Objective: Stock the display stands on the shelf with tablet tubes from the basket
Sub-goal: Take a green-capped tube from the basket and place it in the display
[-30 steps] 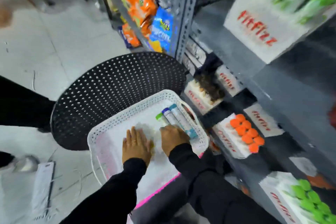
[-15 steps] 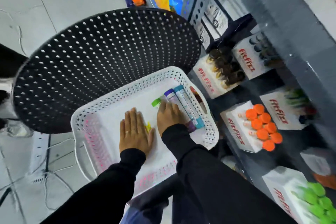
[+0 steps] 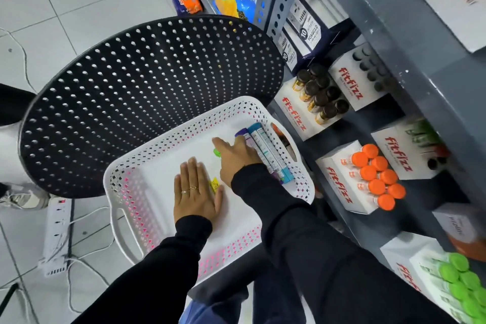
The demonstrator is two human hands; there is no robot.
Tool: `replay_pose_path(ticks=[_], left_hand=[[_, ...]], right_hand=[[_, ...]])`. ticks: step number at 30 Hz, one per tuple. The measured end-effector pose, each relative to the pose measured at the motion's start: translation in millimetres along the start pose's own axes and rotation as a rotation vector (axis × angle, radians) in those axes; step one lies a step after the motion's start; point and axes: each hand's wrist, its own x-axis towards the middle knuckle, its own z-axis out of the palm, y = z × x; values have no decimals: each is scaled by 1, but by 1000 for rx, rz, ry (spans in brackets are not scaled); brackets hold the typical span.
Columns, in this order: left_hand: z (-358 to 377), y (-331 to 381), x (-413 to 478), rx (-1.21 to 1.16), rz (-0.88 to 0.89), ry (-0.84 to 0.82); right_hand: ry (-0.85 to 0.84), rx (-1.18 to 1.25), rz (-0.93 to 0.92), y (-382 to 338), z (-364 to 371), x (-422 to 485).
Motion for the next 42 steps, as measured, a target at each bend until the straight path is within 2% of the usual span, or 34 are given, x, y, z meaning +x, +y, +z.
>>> replay_pose_path(ticks=[7,11,13,16,19,22,23,25,28,30,34,37,42], left_hand=[[-2,4,0,9,7,0],[-21,10,-2,0,24,-81],[-42,26,-1,-14,147,26],[-103,85,8,-164,375,189],[-175,162,16,-267,707,392],[-228,242,3,-220,943,385],[-244,267,-9,-209,961,351],[-276,306,-40,-153,899,176],[-269,345,-54,1,787,-52],[-249,357,-47,-1,847,-62],[-216,368,-32,232,894,50],[-210,367,-29,284,899,69],[-207,370,-32,139,869,124]], right_hand=[[35,-18,23,-1,-35,-29],[68,30,34,7,-74,-53],[83,36,41,16,-104,-74],[108,8,64,34,-158,-121],[201,-18,103,50,-205,-172],[353,14,161,67,-246,-220],[413,28,176,74,-259,-236],[507,54,190,89,-278,-261],[556,146,192,108,-291,-287],[568,202,164,121,-293,-297],[595,370,98,148,-293,-312],[561,499,70,163,-292,-321],[571,532,47,167,-299,-332]])
